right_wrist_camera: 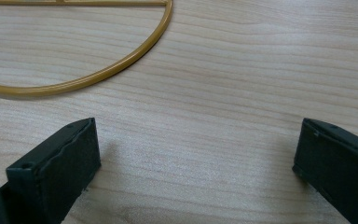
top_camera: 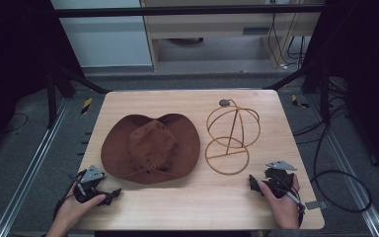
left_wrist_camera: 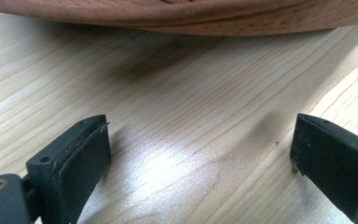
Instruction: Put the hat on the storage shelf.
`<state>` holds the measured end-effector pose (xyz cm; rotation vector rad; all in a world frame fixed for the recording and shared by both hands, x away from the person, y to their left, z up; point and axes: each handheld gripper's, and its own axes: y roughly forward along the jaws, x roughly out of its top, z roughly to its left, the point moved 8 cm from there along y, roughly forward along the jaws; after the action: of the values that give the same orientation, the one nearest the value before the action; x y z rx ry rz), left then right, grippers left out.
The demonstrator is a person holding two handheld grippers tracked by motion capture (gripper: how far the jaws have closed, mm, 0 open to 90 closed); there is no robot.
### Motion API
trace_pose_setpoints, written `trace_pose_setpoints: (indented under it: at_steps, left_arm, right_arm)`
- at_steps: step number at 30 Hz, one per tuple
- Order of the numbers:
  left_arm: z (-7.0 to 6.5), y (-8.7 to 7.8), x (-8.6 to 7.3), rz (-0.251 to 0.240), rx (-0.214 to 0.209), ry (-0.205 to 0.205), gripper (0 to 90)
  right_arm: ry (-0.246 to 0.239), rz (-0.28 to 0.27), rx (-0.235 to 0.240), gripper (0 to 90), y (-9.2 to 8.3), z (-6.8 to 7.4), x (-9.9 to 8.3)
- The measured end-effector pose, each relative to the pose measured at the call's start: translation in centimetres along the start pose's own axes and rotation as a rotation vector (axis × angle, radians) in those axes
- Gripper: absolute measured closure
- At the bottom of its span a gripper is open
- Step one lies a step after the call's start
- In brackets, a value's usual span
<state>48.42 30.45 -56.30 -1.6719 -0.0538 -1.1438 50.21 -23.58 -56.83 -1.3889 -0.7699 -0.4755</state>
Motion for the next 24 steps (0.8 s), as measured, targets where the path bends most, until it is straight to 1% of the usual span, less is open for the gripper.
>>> trace_pose_setpoints:
  at_steps: [9,15,17,19,22,24]
  left_arm:
    - [0.0,0.0,0.0,-0.001,0.000,-0.001,3.7]
    - [-0.2,0.1,0.0,0.002,-0.002,0.010,1.4]
    - [-0.4,0.0,0.0,0.010,-0.011,0.010,2.0]
    - [-0.6,-0.2,0.0,0.014,-0.004,0.015,4.0]
    - [-0.8,-0.9,0.1,-0.005,-0.011,0.008,3.6]
    - [-0.9,-1.4,0.3,-0.027,-0.016,0.004,3.7]
  right_arm:
    - [0.001,0.000,0.000,0.4,0.0,0.0,0.0]
    - [0.001,0.000,0.000,0.4,0.0,0.0,0.0]
    - [0.003,0.000,0.000,0.4,0.0,0.0,0.0]
    - [0.004,0.000,0.000,0.4,0.0,0.0,0.0]
    - [0.004,0.000,-0.001,0.4,0.0,0.0,0.0]
    - [0.004,0.000,-0.001,0.4,0.0,0.0,0.0]
